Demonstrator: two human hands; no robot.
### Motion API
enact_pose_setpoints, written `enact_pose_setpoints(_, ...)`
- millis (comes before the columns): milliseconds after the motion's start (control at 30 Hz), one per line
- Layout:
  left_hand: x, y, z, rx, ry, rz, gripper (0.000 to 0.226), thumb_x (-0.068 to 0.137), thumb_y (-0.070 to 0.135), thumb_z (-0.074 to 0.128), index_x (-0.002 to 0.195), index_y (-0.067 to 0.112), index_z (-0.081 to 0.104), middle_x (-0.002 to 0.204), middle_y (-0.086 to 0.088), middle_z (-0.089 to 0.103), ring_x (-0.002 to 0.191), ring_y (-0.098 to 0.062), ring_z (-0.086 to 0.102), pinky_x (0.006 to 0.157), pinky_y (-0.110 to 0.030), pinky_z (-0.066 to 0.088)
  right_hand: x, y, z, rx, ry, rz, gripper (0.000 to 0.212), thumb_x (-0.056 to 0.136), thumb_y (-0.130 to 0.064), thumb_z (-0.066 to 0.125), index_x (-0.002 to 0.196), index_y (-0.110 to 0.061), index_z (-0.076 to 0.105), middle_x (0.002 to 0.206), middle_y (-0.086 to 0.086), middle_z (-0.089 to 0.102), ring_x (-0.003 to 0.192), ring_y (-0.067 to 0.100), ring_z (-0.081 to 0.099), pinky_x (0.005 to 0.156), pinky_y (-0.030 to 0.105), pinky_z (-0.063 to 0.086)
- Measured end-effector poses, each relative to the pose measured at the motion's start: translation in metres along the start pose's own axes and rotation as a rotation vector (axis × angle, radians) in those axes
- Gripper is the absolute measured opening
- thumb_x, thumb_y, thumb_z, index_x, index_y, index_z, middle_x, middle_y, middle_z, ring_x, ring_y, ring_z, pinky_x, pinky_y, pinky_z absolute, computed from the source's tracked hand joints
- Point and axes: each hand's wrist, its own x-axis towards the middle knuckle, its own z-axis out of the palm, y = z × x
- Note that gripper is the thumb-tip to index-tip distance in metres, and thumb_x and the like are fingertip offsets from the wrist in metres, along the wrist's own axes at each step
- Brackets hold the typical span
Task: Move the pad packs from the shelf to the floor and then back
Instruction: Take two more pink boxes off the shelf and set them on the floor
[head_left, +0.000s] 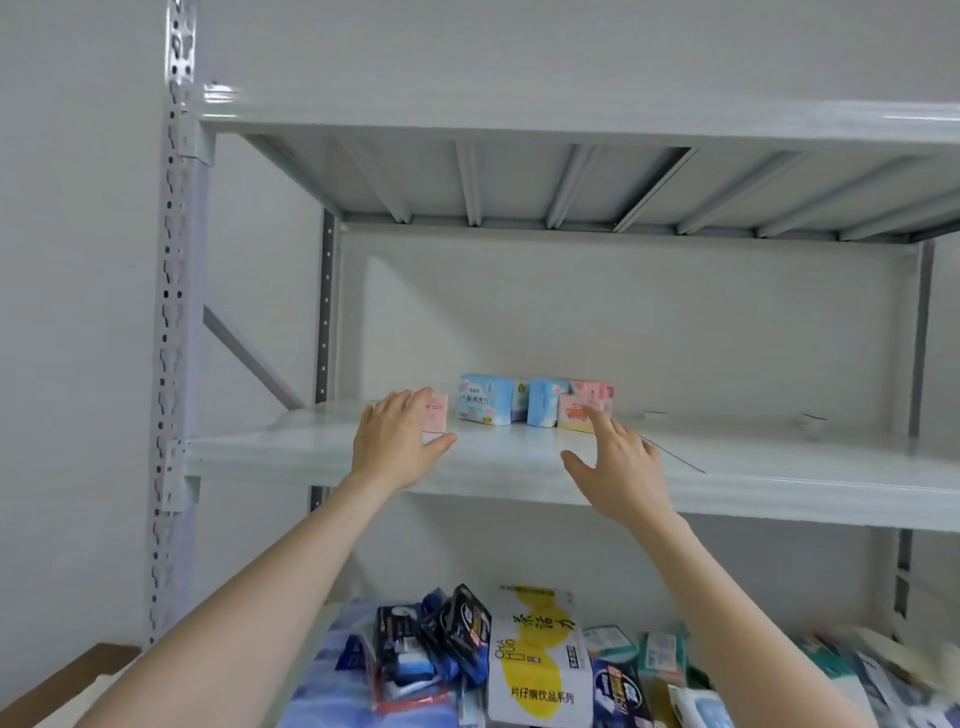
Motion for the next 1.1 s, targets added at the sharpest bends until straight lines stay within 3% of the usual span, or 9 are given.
enact_pose_setpoints(467, 0.112, -0.044, 0.095, -0.306, -0.109, -0.335, 0.097, 0.071, 0.057, 0.076, 0.148, 0.018, 0.03, 0.141, -0.015, 0.04, 0.127, -0.035, 0.047, 0.1, -0.04, 0.043, 0.126, 0.065, 0.065, 0.126, -0.068, 0.081, 0.063, 0.088, -0.046, 0.058, 0.143, -0.028, 0.034, 0.134, 0.002, 0.054, 0.12, 0.027, 0.05, 0.092, 0.041, 0.044)
enact_pose_setpoints(667, 0.136, -0.056, 0.116, -0.291, -0.086, -0.445, 0.102, 0.06, 0.063, 0.08, 0.14, 0.016, 0.039, 0.129, -0.013, 0.056, 0.121, -0.03, 0.054, 0.093, -0.036, 0.044, 0.168, 0.094, 0.084, 0.153, -0.123, 0.086, 0.061, 0.084, -0.041, 0.062, 0.14, -0.031, 0.038, 0.134, -0.001, 0.052, 0.121, 0.025, 0.047, 0.091, 0.039, 0.044)
enact_pose_setpoints(767, 0.144, -0.062, 0.119, -0.275, -0.086, -0.47, 0.099, 0.058, 0.064, 0.081, 0.136, 0.015, 0.044, 0.126, -0.011, 0.06, 0.119, -0.03, 0.054, 0.09, -0.034, 0.044, 0.189, 0.107, 0.094, 0.159, -0.192, 0.125, 0.066, 0.079, -0.045, 0.066, 0.137, -0.032, 0.04, 0.13, -0.001, 0.055, 0.116, 0.026, 0.051, 0.082, 0.036, 0.045)
enact_pose_setpoints(833, 0.147, -0.063, 0.119, -0.267, -0.105, -0.479, 0.098, 0.055, 0.066, 0.08, 0.133, 0.015, 0.047, 0.127, -0.01, 0.06, 0.12, -0.029, 0.053, 0.089, -0.033, 0.043, 0.206, 0.116, 0.1, 0.154, -0.25, 0.159, 0.069, 0.075, -0.047, 0.069, 0.135, -0.027, 0.041, 0.124, 0.001, 0.058, 0.111, 0.027, 0.055, 0.085, 0.038, 0.05)
enact_pose_setpoints(967, 0.149, -0.064, 0.12, -0.26, -0.12, -0.474, 0.094, 0.046, 0.068, 0.063, 0.125, 0.018, 0.053, 0.123, -0.007, 0.062, 0.115, -0.027, 0.056, 0.089, -0.032, 0.047, 0.235, 0.131, 0.116, 0.171, -0.326, 0.204, 0.071, 0.076, -0.044, 0.071, 0.136, -0.018, 0.043, 0.114, 0.003, 0.063, 0.103, 0.025, 0.058, 0.086, 0.039, 0.052)
enact_pose_setpoints(1100, 0.151, -0.07, 0.122, -0.258, -0.114, -0.457, 0.069, 0.056, 0.054, 0.066, 0.115, 0.02, 0.06, 0.117, -0.005, 0.065, 0.104, -0.024, 0.058, 0.082, -0.029, 0.045, 0.248, 0.139, 0.132, 0.138, -0.362, 0.239, 0.088, 0.076, -0.047, 0.074, 0.145, -0.014, 0.03, 0.132, 0.006, 0.053, 0.114, 0.026, 0.053, 0.076, 0.03, 0.04)
